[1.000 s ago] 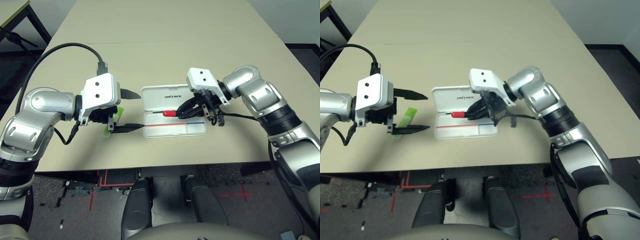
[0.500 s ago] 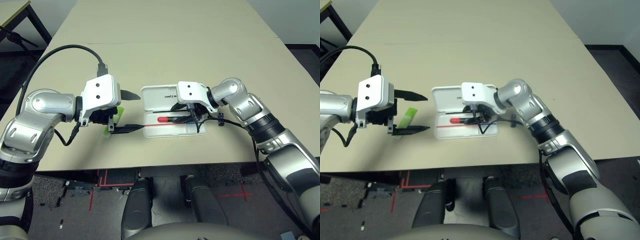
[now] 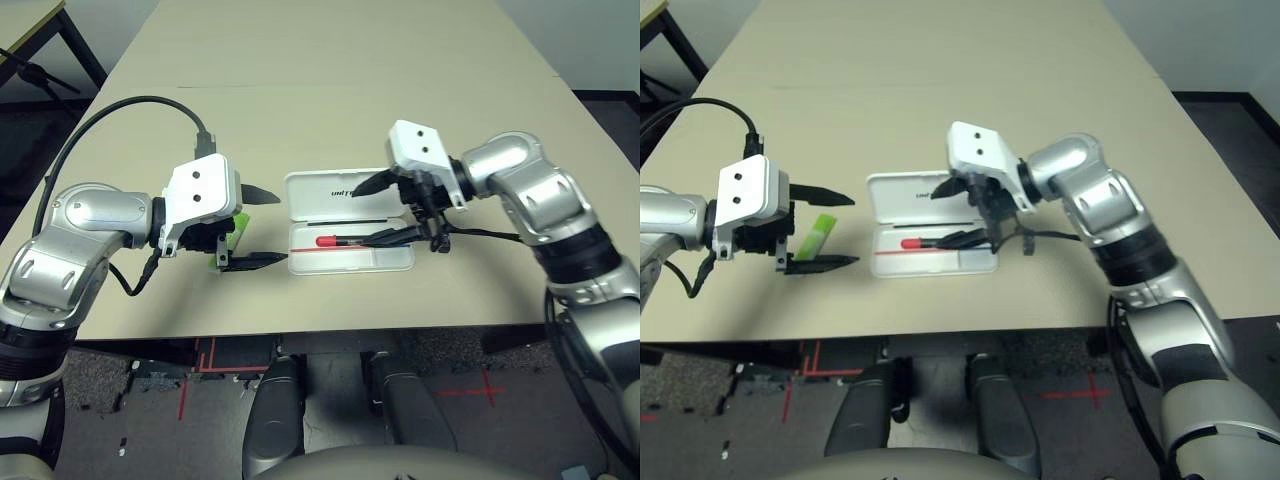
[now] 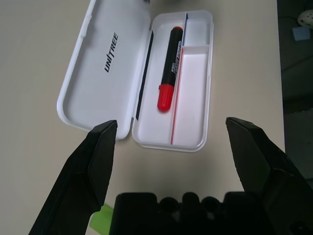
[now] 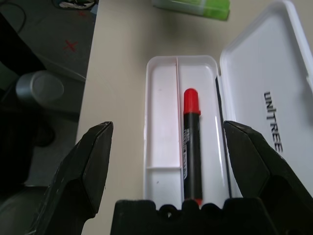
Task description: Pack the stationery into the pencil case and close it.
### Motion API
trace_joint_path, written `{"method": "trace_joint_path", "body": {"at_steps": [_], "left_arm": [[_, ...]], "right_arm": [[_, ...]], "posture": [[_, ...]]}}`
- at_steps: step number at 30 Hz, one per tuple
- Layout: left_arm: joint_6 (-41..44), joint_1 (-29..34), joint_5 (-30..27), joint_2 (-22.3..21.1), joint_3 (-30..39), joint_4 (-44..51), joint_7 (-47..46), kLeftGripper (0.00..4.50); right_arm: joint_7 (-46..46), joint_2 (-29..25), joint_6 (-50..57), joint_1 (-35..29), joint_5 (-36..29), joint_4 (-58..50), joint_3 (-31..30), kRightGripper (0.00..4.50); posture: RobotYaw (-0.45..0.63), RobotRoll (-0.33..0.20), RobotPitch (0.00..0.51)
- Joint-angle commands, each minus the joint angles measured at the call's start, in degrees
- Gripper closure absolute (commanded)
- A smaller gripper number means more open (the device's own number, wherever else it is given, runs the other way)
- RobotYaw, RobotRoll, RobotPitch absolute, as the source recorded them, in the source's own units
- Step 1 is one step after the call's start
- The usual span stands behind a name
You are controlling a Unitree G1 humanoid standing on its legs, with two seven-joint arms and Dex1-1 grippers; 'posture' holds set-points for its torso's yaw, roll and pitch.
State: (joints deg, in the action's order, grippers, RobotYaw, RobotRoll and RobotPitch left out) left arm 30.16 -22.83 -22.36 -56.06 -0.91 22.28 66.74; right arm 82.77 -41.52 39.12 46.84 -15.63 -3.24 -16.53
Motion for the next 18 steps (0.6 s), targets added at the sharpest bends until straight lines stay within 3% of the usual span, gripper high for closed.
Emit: {"method": "trace_joint_path", "body": {"at_steps": [1,7,18], "left_arm": [[0.28,1.81,-0.27,-1.21,0.95,1.78,-0.21,0.0],[0.47,3.86,-0.57,-1.68,1.91,2.52,-0.67,0.0],[2.21,4.23,2.51,-0.85,1.51,-1.42,-5.25,0.0]], "right_arm": [[2.66,-6.45,5.55,-2.74,-3.96,-3.23,3.02,0.01],[1.52,-14.88,10.45,-11.02,-8.63,-7.56,7.59,0.01],[-4.59,-13.45,7.56,-14.33,-9.49,-6.93,9.62,0.01]], "posture": [[0.09,0.0,0.154],[0.08,0.0,0.158],[0.07,0.0,0.155]]}}
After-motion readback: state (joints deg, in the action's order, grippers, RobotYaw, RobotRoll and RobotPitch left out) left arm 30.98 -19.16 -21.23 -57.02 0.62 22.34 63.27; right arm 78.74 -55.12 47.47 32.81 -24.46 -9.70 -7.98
